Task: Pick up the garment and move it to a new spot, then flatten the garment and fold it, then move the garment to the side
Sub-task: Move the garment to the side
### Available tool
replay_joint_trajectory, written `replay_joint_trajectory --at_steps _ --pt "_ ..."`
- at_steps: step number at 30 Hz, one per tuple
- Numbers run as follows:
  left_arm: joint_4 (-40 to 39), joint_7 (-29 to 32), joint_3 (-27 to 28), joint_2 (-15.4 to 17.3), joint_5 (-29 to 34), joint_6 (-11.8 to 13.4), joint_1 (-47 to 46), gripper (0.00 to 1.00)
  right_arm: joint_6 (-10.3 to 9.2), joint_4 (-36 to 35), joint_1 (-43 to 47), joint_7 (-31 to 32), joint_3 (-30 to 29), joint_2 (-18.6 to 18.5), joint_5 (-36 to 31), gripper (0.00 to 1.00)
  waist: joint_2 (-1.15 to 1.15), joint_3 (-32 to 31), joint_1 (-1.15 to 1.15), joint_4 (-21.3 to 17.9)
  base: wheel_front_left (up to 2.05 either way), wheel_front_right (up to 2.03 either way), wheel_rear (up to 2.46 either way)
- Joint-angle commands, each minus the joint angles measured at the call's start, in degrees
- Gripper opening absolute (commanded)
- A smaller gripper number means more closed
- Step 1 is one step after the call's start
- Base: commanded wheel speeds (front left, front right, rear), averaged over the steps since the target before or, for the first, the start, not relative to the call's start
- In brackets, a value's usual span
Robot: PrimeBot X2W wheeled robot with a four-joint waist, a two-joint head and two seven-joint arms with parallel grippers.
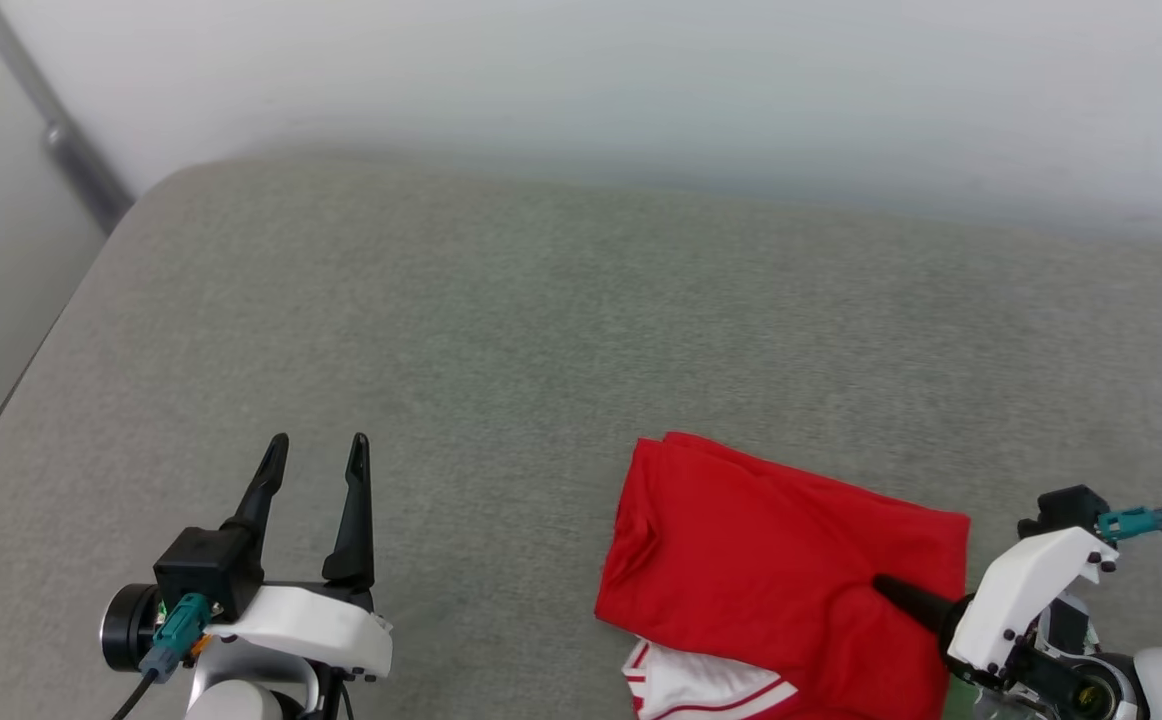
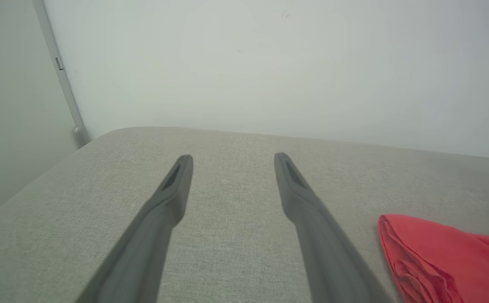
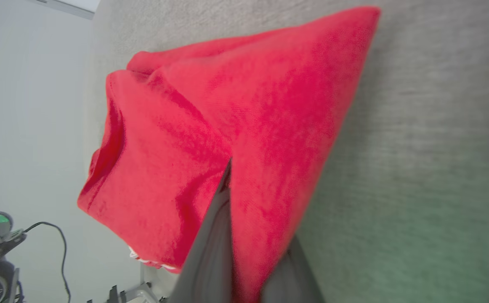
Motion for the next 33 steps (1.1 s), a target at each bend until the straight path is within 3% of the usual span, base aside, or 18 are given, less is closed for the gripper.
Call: replay_joint_trajectory --at_steps 1,6,10,19,30,33 --pt "0.04 -0.12 0.18 0.01 0.3 -0.15 0.43 1.0 -0.05 -0.47 0.81 -0.76 0.32 -0.75 -1.49 0.0 0.0 -1.44 -0.01 -1.91 0.0 0.0 0.0" --pt "-0.91 -0.12 0.94 -0.38 0.36 -0.25 1.86 1.0 -0.07 0.37 0.28 -2.94 1.65 -4.1 -14.71 0.0 0.0 -2.82 -0.01 -7.65 0.0 0.0 0.0" --pt "-1.87 -0.12 0.9 -0.48 1.05 -0.64 1.85 1.0 -0.05 0.8 -2.45 -4.06 0.73 -3.72 -22.08 0.0 0.0 -1.94 -0.01 -12.93 0.0 0.0 0.0" --pt "-5.32 -0.05 0.25 0.53 2.81 -2.14 -3.79 1.0 -0.04 2.54 -12.83 -9.15 -2.72 -6.4 -31.7 0.0 0.0 9.02 -0.01 -22.7 0.0 0.0 0.0" --pt "-10.25 2.18 -1.52 3.63 5.67 -4.36 -13.6 1.0 -0.06 8.55 -26.25 -15.05 -16.19 -14.59 -44.31 0.0 0.0 22.91 -0.01 -24.66 0.0 0.0 0.0" --pt "-11.95 3.07 -1.9 4.42 6.25 -4.72 -15.2 1.0 -0.05 10.6 -29.94 -17.06 -20.25 -14.62 -47.21 0.0 0.0 25.24 -0.01 -24.37 0.0 0.0 0.0"
